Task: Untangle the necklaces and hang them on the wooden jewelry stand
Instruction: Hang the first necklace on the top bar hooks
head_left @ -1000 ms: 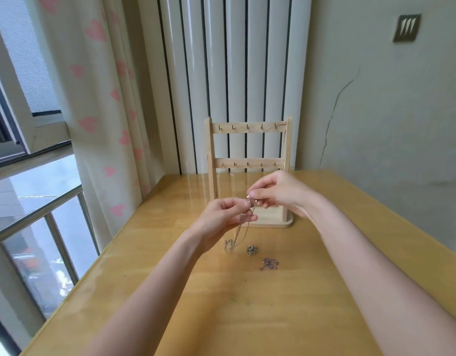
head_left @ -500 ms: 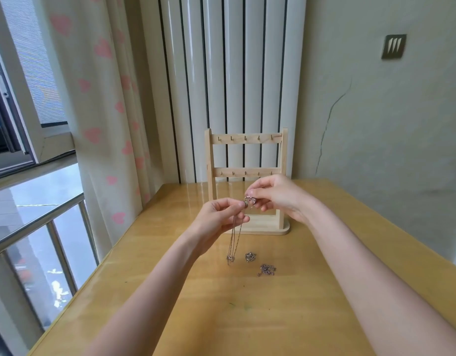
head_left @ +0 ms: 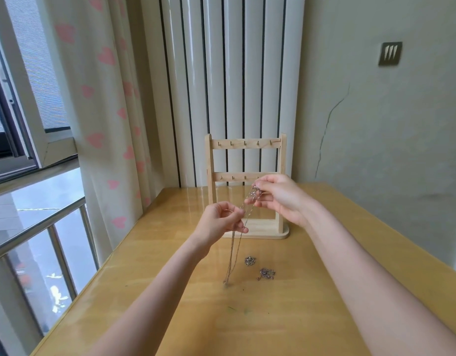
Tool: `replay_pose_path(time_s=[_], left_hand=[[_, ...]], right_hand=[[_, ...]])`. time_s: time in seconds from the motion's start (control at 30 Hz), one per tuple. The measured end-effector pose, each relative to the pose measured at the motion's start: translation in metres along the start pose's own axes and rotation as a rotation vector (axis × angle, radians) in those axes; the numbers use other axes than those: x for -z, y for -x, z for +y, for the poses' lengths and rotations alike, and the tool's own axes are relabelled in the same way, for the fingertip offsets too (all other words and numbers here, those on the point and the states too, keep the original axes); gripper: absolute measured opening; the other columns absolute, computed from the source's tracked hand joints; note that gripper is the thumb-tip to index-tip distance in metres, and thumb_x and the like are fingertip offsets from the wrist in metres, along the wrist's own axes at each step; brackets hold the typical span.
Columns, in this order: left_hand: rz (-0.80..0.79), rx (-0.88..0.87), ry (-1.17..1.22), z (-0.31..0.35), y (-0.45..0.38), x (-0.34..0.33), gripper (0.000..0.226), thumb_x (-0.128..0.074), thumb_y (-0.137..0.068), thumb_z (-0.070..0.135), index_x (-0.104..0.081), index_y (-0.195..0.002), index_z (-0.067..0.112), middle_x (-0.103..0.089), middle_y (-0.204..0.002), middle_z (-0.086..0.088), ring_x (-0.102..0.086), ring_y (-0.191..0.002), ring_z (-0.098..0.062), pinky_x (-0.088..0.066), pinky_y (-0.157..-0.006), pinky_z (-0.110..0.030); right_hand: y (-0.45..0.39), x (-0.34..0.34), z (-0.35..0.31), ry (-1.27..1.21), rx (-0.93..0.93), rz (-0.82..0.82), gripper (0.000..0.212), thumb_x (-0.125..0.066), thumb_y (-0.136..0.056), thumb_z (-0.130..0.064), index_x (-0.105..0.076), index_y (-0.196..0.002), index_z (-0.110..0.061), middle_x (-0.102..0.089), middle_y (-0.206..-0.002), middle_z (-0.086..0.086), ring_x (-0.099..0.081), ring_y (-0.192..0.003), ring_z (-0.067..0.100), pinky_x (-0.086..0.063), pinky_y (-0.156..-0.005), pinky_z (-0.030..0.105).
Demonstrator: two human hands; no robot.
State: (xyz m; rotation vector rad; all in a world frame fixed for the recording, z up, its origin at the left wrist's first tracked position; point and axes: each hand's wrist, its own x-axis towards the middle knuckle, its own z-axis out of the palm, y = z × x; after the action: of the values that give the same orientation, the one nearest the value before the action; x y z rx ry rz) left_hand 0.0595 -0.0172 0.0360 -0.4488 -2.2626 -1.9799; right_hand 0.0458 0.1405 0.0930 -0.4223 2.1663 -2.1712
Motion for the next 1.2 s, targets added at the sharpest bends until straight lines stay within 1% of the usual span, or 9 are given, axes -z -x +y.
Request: replay_pose_path(time_s=[0.13, 0.37, 0.47, 0.63, 0.73, 0.87, 1.03, 1.1, 1.2], left_hand=[[0.058, 0.068, -0.001, -0.007, 0.002, 0.005, 0.007, -0.055, -0.091, 0.010, -0.054, -0.087, 0.005, -0.060, -0.065, -0.007, -0.066, -0.057, -0.013, -0.053, -0.059, -0.019], [0.269, 0.259, 0.504, -0.009, 0.001, 0.036, 0.012, -0.055, -0.091, 0.016, -0.059, -0.087, 0.005, -0.047, -0.048, 0.004, -0.050, -0.047, -0.007, -0.050, -0.077, -0.026], [0.257, 0.232, 0.697, 0.005, 0.001, 0.042, 0.015, -0.054, -0.092, 0.022, -0.060, -0.082, 0.013, -0.044, -0.052, 0.006, -0.047, -0.045, -0.004, -0.048, -0.073, -0.023], [0.057, 0.137, 0.922, 0.031, -0.002, 0.036, 0.034, -0.051, -0.091, 0.034, -0.064, -0.108, 0.008, -0.066, -0.074, 0.003, -0.058, -0.057, -0.004, -0.053, -0.059, -0.016], [-0.056, 0.135, 0.783, 0.039, -0.006, 0.027, 0.044, -0.048, -0.090, 0.042, -0.062, -0.116, 0.010, -0.070, -0.100, -0.005, -0.065, -0.066, -0.008, -0.053, -0.059, -0.016], [-0.161, 0.142, 0.463, 0.046, -0.009, 0.014, 0.045, -0.040, -0.092, 0.048, -0.057, -0.123, 0.021, -0.069, -0.109, -0.004, -0.066, -0.069, -0.009, -0.047, -0.049, -0.013], [-0.267, 0.138, 0.166, 0.056, -0.013, 0.004, 0.048, -0.033, -0.092, 0.054, -0.055, -0.124, 0.024, -0.070, -0.104, -0.005, -0.062, -0.062, -0.008, -0.037, -0.045, -0.014], [-0.305, 0.155, 0.079, 0.058, -0.014, 0.003, 0.050, -0.032, -0.092, 0.055, -0.055, -0.123, 0.024, -0.071, -0.098, -0.005, -0.058, -0.057, -0.008, -0.035, -0.044, -0.014], [-0.319, 0.177, -0.002, 0.062, -0.018, 0.007, 0.051, -0.032, -0.093, 0.055, -0.056, -0.123, 0.022, -0.069, -0.087, -0.005, -0.048, -0.052, -0.008, -0.032, -0.043, -0.014]], right_hand=[[0.001, 0.001, -0.006, -0.127, 0.046, 0.121, 0.019, -0.038, -0.097, -0.002, -0.050, -0.083, -0.005, -0.049, -0.072, 0.009, -0.058, -0.059, 0.019, -0.044, -0.047, 0.019], [-0.001, 0.023, 0.007, 0.015, 0.078, 0.503, 0.017, -0.035, -0.096, -0.002, -0.051, -0.095, -0.005, -0.048, -0.068, 0.004, -0.048, -0.056, 0.015, -0.037, -0.052, 0.023], [-0.002, 0.030, 0.028, 0.142, -0.021, 0.516, 0.019, -0.035, -0.094, -0.002, -0.053, -0.098, -0.004, -0.051, -0.066, 0.005, -0.049, -0.057, 0.017, -0.039, -0.054, 0.025], [0.003, 0.027, 0.062, 0.234, -0.185, 0.390, 0.019, -0.035, -0.094, 0.002, -0.054, -0.096, 0.000, -0.055, -0.068, 0.009, -0.056, -0.064, 0.021, -0.049, -0.062, 0.028], [0.006, 0.024, 0.079, 0.208, -0.243, 0.368, 0.018, -0.036, -0.094, 0.004, -0.053, -0.091, 0.000, -0.056, -0.072, 0.012, -0.058, -0.063, 0.019, -0.050, -0.059, 0.025], [0.009, 0.020, 0.090, 0.129, -0.337, 0.250, 0.013, -0.040, -0.093, 0.003, -0.051, -0.089, 0.000, -0.054, -0.080, 0.014, -0.057, -0.065, 0.021, -0.052, -0.057, 0.028], [0.001, 0.022, 0.072, 0.444, -0.211, 0.173, 0.021, -0.049, -0.092, -0.012, -0.057, -0.111, -0.011, -0.056, -0.111, 0.006, -0.051, -0.099, 0.019, -0.042, -0.088, 0.031], [0.000, 0.017, 0.048, 0.217, -0.041, 0.167, 0.021, -0.045, -0.096, -0.020, -0.061, -0.108, -0.013, -0.060, -0.115, 0.007, -0.055, -0.107, 0.020, -0.040, -0.099, 0.034], [0.001, 0.008, 0.011, -0.097, 0.053, -0.056, 0.038, -0.035, -0.099, -0.034, -0.064, -0.101, -0.011, -0.067, -0.101, 0.010, -0.063, -0.094, 0.020, -0.047, -0.092, 0.034]])
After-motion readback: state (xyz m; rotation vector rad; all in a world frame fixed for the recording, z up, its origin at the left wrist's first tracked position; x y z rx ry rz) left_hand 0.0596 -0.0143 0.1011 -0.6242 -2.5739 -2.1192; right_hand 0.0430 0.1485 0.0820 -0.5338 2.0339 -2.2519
